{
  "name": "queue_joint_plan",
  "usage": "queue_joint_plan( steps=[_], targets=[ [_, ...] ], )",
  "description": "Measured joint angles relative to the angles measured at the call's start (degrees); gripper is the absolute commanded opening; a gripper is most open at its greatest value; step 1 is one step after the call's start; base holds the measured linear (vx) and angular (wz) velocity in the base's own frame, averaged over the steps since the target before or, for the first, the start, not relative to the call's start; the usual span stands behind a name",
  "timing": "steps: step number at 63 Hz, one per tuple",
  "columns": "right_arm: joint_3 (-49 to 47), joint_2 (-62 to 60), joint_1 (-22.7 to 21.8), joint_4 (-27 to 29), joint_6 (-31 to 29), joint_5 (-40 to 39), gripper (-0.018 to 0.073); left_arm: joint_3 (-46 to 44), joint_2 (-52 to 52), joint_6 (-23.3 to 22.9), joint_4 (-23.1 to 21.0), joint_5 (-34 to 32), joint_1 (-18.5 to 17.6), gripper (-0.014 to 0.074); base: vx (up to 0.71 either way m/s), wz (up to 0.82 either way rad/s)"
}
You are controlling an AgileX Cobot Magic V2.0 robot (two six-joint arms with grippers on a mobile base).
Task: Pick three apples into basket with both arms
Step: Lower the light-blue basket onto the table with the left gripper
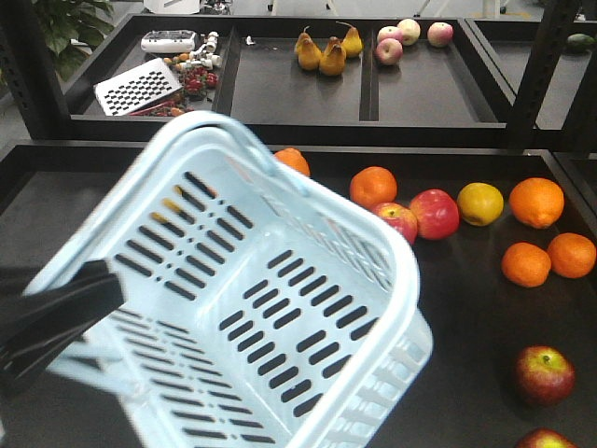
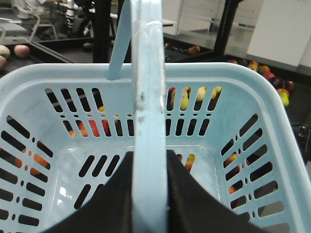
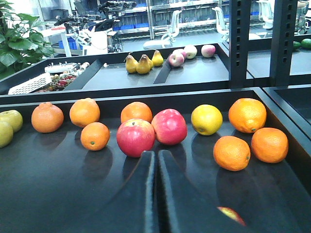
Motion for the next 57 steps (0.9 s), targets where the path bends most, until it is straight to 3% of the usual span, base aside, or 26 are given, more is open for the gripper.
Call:
queue_joint_plan(
  steps=[27,44,57],
  targets=[
    [0.0,0.0,0.0,0.0,0.0,0.0,-0.0004,-22.1,35.3,11.9,0.0,-11.2,0.0,-0.0006,0.00,0.00],
    [0.0,0.0,0.0,0.0,0.0,0.0,-0.0004,-35.8,54.8,15.6,0.0,-20.0,0.0,-0.0006,0.00,0.00],
    [0.0,0.0,0.0,0.0,0.0,0.0,-0.0004,-42.4,64.4,17.8,0.0,-22.1,0.0,-0.0006,0.00,0.00]
  ],
)
